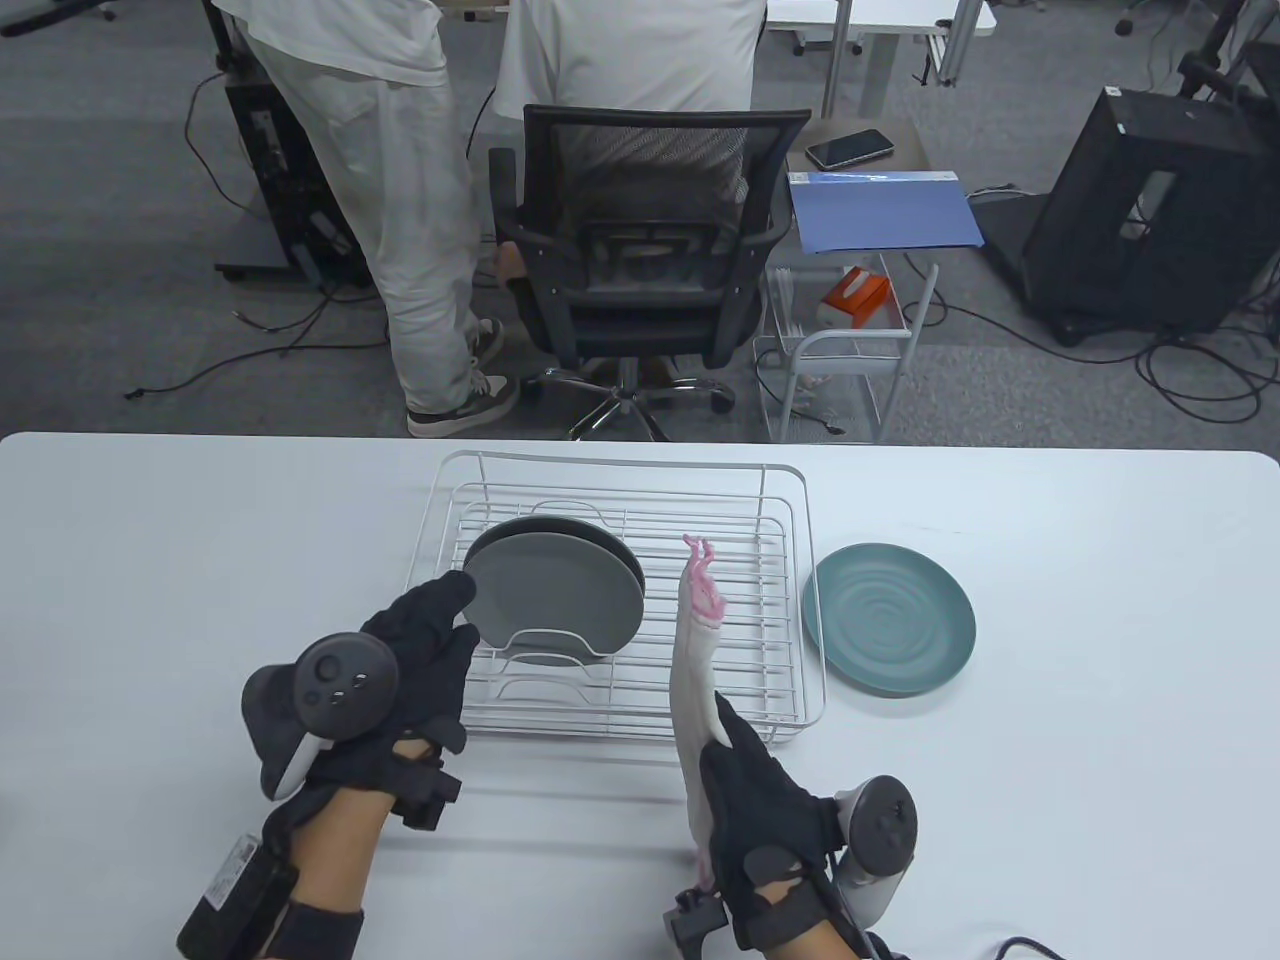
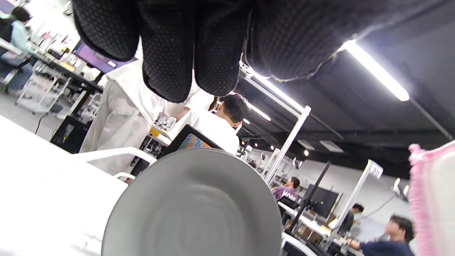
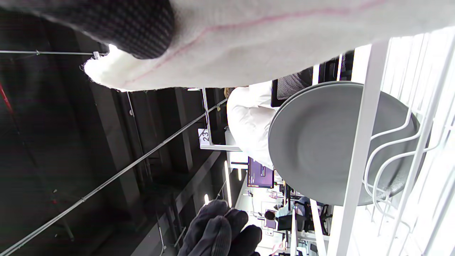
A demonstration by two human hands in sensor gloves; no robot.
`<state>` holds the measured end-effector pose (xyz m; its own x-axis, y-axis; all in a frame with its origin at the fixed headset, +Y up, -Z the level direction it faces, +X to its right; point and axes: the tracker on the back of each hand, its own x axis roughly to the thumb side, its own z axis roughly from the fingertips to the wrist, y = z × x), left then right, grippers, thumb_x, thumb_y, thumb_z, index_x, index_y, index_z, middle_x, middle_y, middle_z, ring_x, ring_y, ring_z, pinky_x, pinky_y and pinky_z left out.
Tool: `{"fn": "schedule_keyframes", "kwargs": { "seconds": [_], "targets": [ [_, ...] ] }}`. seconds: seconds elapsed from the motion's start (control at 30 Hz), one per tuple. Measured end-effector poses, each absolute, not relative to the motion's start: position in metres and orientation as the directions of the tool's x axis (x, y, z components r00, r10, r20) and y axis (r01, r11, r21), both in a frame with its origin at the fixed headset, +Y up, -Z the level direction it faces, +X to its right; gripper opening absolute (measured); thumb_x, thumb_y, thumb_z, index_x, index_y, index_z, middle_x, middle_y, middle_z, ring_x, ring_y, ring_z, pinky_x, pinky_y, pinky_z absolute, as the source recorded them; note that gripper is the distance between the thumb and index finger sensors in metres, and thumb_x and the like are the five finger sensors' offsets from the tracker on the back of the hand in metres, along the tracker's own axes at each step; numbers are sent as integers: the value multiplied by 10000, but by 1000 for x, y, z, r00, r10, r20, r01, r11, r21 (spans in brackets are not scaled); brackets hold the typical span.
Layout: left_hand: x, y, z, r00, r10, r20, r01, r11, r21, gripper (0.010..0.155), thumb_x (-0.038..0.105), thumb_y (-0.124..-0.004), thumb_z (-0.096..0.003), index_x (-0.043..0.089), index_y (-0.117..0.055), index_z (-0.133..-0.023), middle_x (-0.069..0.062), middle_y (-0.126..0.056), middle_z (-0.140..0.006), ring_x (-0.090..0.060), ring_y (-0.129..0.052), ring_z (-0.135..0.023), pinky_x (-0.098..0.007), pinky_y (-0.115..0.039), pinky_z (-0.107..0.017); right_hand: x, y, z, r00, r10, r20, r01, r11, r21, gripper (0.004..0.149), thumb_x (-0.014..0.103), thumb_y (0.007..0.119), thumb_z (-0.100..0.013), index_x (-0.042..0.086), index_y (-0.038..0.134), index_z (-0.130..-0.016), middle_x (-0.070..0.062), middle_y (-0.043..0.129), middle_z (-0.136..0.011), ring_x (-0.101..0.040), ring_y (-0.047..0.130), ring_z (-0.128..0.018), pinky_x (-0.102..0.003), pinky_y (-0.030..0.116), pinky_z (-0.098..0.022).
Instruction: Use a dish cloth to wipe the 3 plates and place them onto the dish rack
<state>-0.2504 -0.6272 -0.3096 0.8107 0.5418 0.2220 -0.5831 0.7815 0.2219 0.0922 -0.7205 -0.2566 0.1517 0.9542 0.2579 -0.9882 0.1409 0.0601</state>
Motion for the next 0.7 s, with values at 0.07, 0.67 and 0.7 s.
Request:
{"fn": "schedule_keyframes", "kwargs": {
  "seconds": [0.07, 0.67, 0.7],
  "targets": [
    [-253, -639, -296, 771, 595, 225, -634, 747, 197, 537, 405, -805, -531, 301, -655, -1036, -110, -787, -1042, -409, -893, -889, -645, -626, -672, 90, -720, -256, 145, 954, 262, -989, 131, 69, 569, 385, 711, -499, 62, 641, -962, -244, 600, -956, -497, 487, -863, -650, 450, -614],
    [-234, -721, -259, 481, 858, 180, -857, 503, -110, 668, 564, -713, -553, 250, -475, -1093, -155, -675, -1088, -424, -820, -932, -640, -604, -676, 66, -726, -253, -86, 949, 305, -980, -135, 145, 575, 383, 701, -503, 64, 617, -974, -248, 573, -969, -506, 471, -865, -655, 433, -618],
    [-230, -723, -259, 464, 867, 180, -858, 491, -151, 686, 579, -707, -553, 244, -457, -1097, -160, -658, -1097, -426, -807, -945, -640, -599, -680, 64, -725, -253, -106, 944, 312, -976, -159, 148, 576, 381, 701, -502, 64, 615, -975, -247, 569, -970, -506, 468, -866, -656, 430, -619]
  ]
}}
